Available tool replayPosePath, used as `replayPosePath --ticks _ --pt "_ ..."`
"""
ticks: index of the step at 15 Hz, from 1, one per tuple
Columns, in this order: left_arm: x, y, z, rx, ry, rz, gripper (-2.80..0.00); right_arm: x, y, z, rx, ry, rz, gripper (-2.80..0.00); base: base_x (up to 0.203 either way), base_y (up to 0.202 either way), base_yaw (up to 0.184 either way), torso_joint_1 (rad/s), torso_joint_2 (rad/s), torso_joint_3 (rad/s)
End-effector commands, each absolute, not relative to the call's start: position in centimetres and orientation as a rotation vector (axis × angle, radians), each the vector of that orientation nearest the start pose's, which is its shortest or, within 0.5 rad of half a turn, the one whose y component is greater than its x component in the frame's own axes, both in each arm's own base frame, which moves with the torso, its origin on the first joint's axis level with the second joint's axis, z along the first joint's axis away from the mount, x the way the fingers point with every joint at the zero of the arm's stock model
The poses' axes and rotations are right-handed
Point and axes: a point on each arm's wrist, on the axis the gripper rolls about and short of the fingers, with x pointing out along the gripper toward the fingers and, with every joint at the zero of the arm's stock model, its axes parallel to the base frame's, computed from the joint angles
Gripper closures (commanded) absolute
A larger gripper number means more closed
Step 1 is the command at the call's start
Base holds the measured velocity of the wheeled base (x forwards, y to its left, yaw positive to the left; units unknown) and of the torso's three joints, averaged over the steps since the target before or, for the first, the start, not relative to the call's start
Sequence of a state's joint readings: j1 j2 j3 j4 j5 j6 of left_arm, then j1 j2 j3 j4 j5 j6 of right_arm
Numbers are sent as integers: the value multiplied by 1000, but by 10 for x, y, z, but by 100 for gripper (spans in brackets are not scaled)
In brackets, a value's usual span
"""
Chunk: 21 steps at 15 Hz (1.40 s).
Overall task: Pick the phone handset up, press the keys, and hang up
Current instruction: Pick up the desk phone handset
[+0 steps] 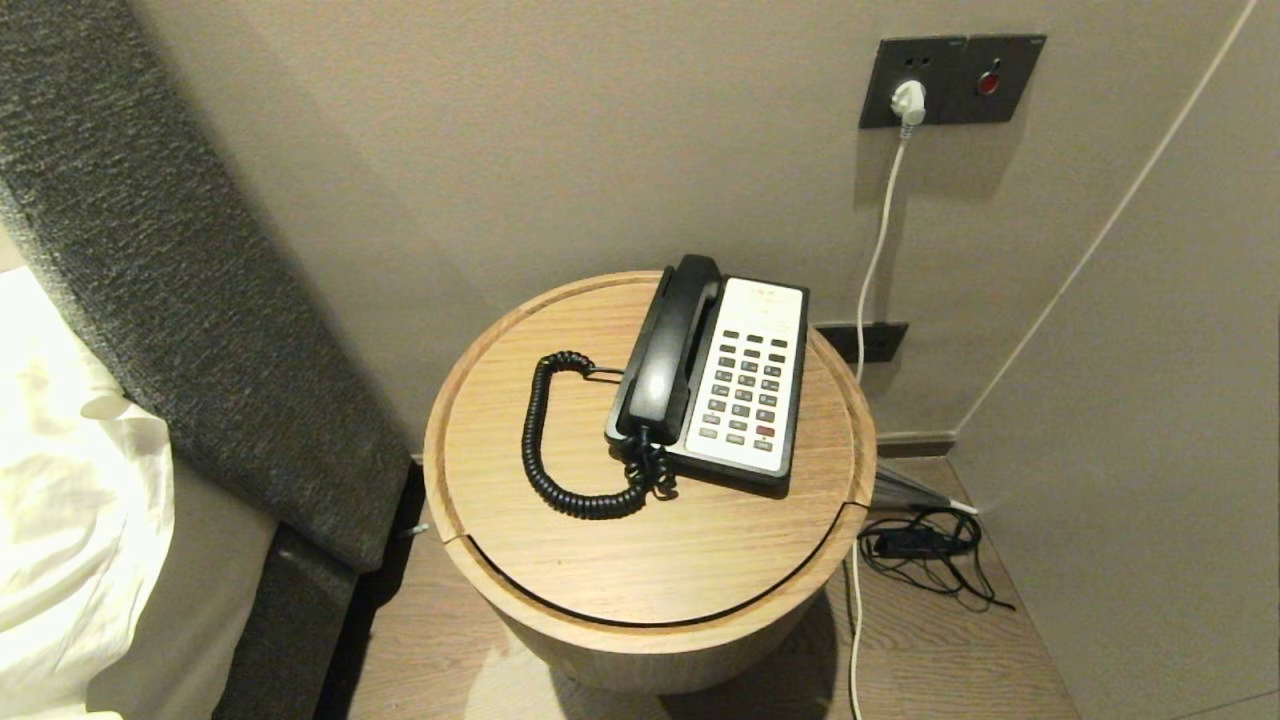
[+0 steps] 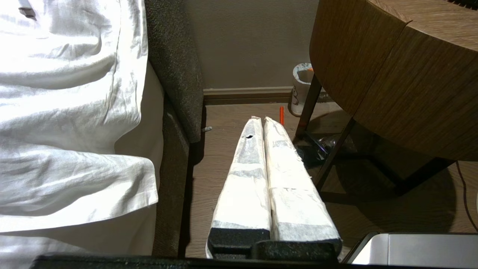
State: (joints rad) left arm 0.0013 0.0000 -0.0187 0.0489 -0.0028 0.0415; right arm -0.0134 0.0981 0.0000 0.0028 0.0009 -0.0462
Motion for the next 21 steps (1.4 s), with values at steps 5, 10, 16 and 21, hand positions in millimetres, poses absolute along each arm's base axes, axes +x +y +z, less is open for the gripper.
replayPosePath --ticks 5,10,16,21 --pt "-24 0 76 76 35 -11 0 -15 0 77 -45 103 -11 0 0 0 0 0 0 0" --pt "-26 -1 82 81 16 -30 0 -15 0 77 -45 103 -11 0 0 0 0 0 0 0" --pt "-75 -5 172 77 -17 -215 0 -15 0 77 -47 103 -10 0 0 0 0 0 0 0" --pt "-5 -8 279 -20 239 -376 0 -15 0 77 -47 103 -11 0 0 0 0 0 0 0"
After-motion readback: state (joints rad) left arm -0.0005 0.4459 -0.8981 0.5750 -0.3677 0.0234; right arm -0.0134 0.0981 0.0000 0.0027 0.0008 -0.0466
